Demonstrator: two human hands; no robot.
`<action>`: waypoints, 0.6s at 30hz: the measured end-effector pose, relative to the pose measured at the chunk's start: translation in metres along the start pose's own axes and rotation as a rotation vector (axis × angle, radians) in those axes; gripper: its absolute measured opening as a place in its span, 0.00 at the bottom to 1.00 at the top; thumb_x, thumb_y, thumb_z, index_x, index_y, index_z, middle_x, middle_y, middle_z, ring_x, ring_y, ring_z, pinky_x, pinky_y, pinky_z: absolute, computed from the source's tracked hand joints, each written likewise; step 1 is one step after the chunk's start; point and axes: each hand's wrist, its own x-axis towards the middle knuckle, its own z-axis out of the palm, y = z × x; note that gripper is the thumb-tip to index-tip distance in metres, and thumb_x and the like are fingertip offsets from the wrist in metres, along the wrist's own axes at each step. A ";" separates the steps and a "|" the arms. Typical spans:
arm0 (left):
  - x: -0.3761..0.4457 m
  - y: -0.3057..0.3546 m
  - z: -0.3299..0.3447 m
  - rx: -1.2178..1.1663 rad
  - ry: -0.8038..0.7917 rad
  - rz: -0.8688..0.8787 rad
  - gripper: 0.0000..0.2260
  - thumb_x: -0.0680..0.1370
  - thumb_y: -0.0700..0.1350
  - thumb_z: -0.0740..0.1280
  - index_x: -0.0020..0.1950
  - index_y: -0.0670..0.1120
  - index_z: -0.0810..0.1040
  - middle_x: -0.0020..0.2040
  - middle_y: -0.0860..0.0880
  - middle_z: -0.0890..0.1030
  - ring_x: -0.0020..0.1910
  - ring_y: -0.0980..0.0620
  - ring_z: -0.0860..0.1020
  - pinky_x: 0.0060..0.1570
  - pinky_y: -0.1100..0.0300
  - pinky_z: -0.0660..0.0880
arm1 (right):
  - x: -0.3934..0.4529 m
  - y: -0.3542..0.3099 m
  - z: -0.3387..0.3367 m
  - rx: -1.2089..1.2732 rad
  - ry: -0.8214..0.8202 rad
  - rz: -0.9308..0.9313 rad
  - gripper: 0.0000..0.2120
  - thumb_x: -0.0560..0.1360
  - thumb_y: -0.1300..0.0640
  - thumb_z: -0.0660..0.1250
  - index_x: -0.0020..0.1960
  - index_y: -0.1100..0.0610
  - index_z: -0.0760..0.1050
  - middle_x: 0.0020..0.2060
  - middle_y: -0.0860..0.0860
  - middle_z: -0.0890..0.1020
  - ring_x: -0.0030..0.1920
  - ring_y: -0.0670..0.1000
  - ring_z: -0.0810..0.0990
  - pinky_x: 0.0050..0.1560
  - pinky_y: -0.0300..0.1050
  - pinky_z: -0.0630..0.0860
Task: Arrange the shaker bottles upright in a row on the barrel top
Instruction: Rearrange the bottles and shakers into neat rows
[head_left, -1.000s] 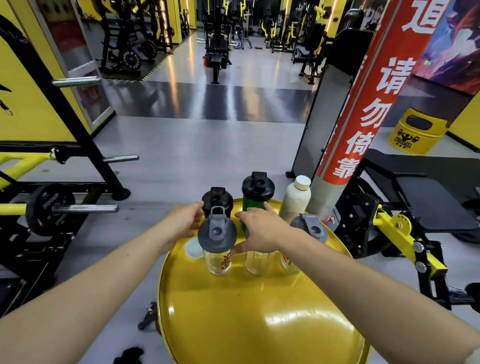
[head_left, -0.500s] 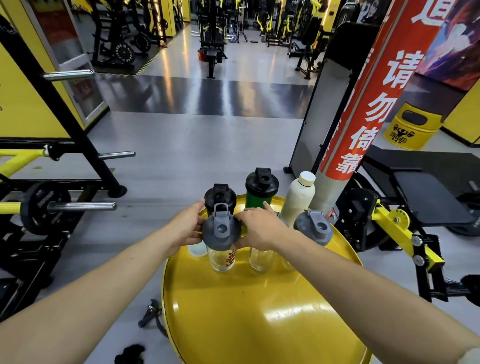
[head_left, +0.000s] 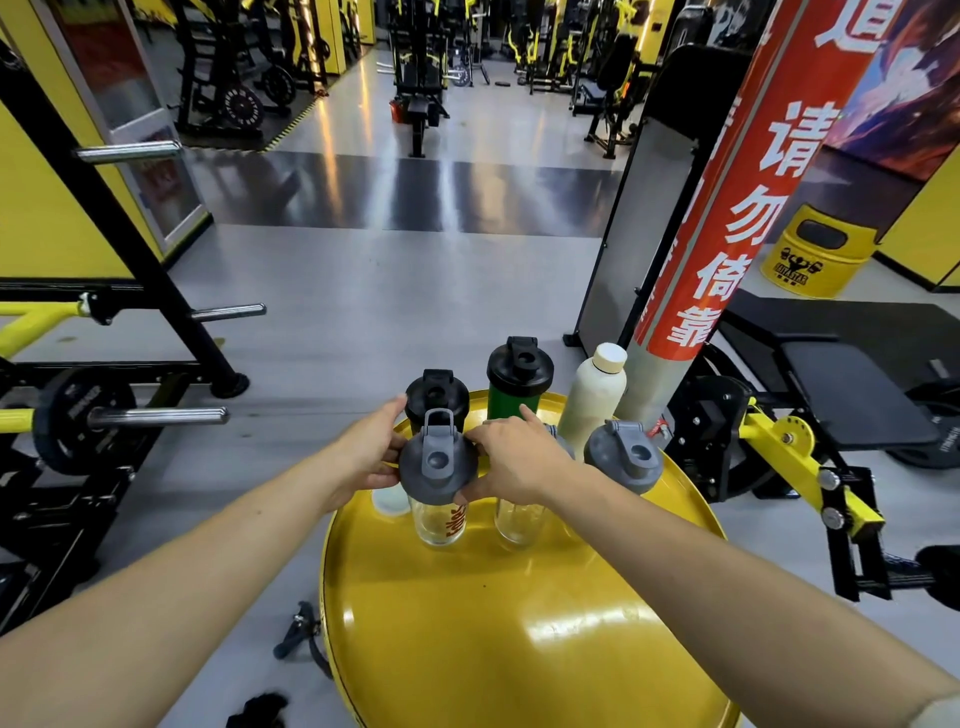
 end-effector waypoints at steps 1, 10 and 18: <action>0.001 0.000 0.000 0.003 -0.003 0.000 0.35 0.81 0.64 0.53 0.70 0.34 0.71 0.67 0.36 0.76 0.55 0.43 0.76 0.60 0.51 0.74 | 0.000 0.000 0.001 -0.001 0.005 0.001 0.28 0.69 0.35 0.73 0.61 0.53 0.78 0.56 0.51 0.84 0.60 0.56 0.80 0.77 0.64 0.53; 0.003 -0.002 0.001 -0.005 -0.003 -0.003 0.35 0.82 0.63 0.53 0.71 0.34 0.70 0.69 0.35 0.75 0.62 0.41 0.76 0.61 0.51 0.73 | 0.000 0.000 0.002 -0.013 0.005 0.000 0.29 0.69 0.35 0.73 0.62 0.53 0.77 0.57 0.51 0.84 0.62 0.57 0.79 0.77 0.64 0.52; 0.005 -0.004 -0.005 0.023 0.020 0.009 0.31 0.81 0.64 0.54 0.70 0.40 0.71 0.66 0.38 0.76 0.62 0.41 0.77 0.58 0.52 0.75 | -0.003 0.000 0.000 -0.069 -0.001 -0.018 0.33 0.69 0.32 0.71 0.65 0.52 0.75 0.60 0.51 0.82 0.66 0.56 0.76 0.78 0.65 0.48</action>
